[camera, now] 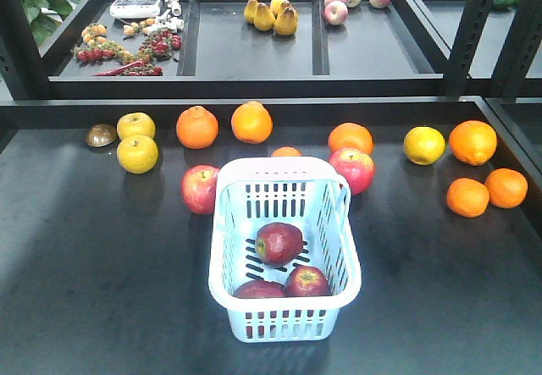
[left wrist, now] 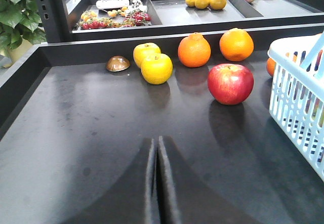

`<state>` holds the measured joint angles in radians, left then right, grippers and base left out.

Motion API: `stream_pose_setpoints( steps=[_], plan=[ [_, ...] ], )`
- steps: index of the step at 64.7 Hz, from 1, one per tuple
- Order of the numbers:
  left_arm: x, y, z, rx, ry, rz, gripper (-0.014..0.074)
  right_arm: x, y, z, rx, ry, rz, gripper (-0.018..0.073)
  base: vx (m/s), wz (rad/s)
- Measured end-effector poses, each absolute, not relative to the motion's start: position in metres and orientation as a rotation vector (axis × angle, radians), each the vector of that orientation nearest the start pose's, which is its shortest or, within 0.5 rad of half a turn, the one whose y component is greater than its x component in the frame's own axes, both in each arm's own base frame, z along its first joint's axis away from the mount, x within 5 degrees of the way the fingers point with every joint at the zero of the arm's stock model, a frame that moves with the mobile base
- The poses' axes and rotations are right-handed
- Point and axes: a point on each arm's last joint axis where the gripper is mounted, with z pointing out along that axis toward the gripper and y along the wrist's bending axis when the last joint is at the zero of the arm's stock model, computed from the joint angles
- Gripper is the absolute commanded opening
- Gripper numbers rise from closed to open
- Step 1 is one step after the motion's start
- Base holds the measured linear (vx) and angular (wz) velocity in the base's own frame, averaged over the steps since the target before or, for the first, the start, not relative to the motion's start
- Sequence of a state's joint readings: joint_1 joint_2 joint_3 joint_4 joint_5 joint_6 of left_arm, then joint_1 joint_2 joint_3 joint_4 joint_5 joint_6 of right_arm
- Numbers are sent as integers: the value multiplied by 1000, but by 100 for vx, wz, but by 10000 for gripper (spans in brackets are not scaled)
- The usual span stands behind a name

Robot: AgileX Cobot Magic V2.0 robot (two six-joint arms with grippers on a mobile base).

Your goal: Pick three apples into basket with both arms

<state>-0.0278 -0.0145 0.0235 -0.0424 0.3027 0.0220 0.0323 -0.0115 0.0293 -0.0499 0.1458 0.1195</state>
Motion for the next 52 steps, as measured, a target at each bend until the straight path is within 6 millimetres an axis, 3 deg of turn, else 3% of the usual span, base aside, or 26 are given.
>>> stream_pose_setpoints(
  steps=[52],
  plan=[
    [54,-3,179,17,1795,-44,-7,57,1,191,37,1647,72,-3,0,0]
  ],
)
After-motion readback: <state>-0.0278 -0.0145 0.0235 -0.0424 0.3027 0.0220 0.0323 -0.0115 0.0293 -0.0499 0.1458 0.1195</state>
